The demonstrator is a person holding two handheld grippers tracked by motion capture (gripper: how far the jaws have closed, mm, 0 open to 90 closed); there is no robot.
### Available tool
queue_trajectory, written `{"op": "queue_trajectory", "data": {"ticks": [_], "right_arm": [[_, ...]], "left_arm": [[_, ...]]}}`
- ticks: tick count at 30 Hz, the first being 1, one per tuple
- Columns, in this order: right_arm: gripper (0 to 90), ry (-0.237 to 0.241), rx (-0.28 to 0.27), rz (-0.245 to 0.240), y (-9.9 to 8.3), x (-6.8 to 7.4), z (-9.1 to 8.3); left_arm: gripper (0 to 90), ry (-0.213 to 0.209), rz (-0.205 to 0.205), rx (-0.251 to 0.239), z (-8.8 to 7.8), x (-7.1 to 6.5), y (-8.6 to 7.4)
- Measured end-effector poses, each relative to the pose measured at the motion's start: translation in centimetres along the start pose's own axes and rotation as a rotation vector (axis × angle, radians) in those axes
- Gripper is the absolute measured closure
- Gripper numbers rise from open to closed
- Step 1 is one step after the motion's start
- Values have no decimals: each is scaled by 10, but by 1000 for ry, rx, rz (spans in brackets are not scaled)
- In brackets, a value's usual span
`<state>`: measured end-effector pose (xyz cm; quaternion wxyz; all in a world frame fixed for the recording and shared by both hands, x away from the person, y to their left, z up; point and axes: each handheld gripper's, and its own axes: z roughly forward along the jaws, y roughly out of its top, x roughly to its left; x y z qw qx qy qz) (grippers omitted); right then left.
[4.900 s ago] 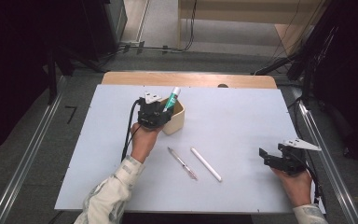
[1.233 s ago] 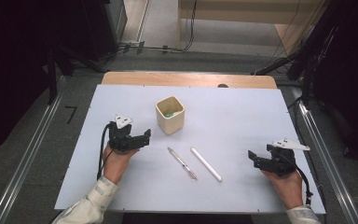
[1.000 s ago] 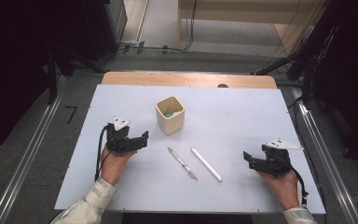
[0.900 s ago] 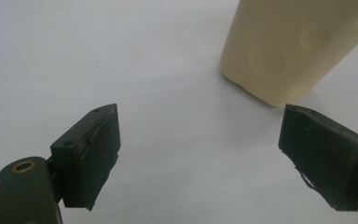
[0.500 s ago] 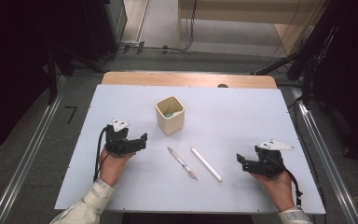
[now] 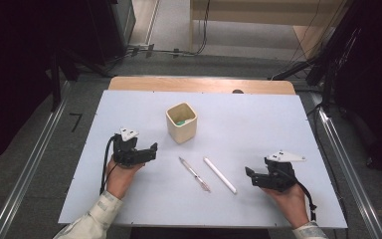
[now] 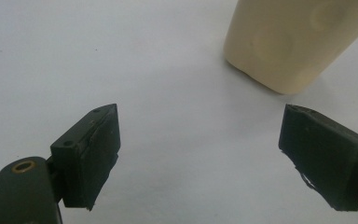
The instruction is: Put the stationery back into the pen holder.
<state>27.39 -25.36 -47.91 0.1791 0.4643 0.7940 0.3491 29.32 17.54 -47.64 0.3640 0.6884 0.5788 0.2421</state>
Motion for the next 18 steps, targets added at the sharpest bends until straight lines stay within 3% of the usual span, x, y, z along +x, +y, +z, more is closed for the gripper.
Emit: {"op": "queue_trajectory", "data": {"ticks": [18], "right_arm": [[180,38,10,-22,2,15,2]], "left_arm": [[135,7,-3,4,1,2,-1]]}}
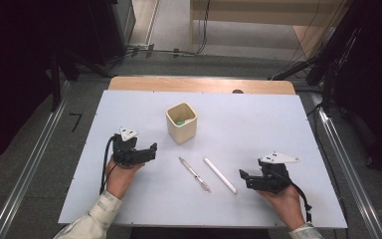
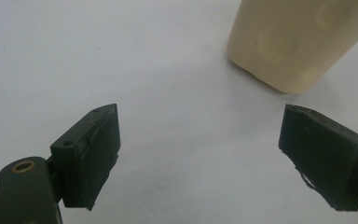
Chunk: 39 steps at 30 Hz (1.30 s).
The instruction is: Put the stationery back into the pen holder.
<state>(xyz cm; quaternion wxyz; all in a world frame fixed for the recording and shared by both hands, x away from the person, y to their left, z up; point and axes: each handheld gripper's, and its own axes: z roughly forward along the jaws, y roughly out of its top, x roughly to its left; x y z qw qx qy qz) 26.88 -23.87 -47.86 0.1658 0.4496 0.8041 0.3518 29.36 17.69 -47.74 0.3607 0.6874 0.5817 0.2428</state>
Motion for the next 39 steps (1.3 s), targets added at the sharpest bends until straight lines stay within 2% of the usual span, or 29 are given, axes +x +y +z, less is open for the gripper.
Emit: {"op": "queue_trajectory", "data": {"ticks": [14,24,39], "right_arm": [[191,27,14,-1,3,10,2],[204,50,37,1,6,23,5],[227,61,26,-26,6,40,9]], "left_arm": [[134,0,-3,3,1,1,-1],[134,0,-2,9,2,1,-1],[134,-4,0,13,2,1,-1]]}}
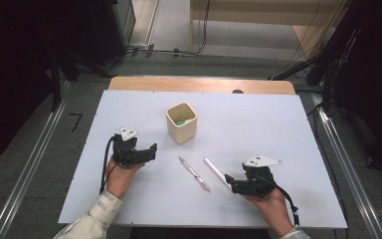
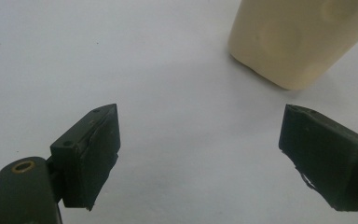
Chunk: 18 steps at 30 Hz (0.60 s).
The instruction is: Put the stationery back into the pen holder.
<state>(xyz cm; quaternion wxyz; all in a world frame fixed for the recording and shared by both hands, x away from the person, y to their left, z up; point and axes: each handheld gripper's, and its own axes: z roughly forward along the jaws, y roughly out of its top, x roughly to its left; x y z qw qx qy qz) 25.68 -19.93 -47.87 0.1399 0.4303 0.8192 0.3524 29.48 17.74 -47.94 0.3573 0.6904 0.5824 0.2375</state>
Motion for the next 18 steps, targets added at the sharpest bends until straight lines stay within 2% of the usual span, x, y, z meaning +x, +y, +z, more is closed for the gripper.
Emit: {"op": "queue_trajectory", "data": {"ticks": [9,18], "right_arm": [[279,-4,10,-26,-2,8,5],[322,-7,14,-28,-3,12,7]], "left_arm": [[134,1,0,-2,0,0,0],[135,-1,0,0,0,0,0]]}}
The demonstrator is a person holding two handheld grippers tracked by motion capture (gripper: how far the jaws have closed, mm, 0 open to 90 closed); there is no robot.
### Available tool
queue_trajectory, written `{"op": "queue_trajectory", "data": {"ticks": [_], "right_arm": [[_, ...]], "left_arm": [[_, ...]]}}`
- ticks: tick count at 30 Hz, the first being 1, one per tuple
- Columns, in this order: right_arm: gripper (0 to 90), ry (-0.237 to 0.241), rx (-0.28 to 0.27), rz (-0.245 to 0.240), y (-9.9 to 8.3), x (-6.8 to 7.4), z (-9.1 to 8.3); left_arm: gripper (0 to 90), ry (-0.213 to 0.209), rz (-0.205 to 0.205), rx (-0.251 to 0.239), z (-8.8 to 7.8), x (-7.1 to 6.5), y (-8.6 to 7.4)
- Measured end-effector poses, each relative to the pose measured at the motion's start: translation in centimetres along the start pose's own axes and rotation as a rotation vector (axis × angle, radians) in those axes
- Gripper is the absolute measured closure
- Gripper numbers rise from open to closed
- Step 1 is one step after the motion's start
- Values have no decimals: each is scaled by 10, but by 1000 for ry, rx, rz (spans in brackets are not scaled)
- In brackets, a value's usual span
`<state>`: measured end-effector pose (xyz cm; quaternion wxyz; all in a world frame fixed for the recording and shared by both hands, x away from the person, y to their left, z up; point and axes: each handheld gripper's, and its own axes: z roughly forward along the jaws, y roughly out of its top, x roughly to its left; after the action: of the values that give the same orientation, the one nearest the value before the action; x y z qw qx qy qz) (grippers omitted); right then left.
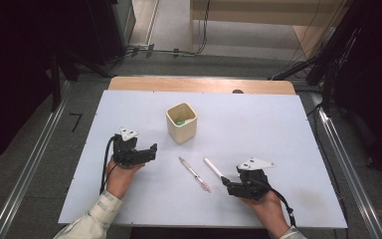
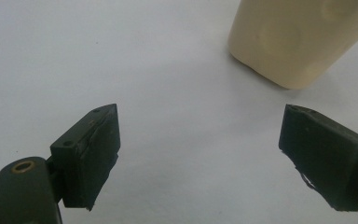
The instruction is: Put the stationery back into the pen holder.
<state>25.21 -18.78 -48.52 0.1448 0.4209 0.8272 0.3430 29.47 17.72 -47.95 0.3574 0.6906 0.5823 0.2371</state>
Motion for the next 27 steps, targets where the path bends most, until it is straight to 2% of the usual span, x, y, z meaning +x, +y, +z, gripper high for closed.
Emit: {"op": "queue_trajectory", "data": {"ticks": [27], "right_arm": [[425,-11,14,-17,-2,5,5]], "left_arm": [[134,-2,5,7,1,-1,-1]]}}
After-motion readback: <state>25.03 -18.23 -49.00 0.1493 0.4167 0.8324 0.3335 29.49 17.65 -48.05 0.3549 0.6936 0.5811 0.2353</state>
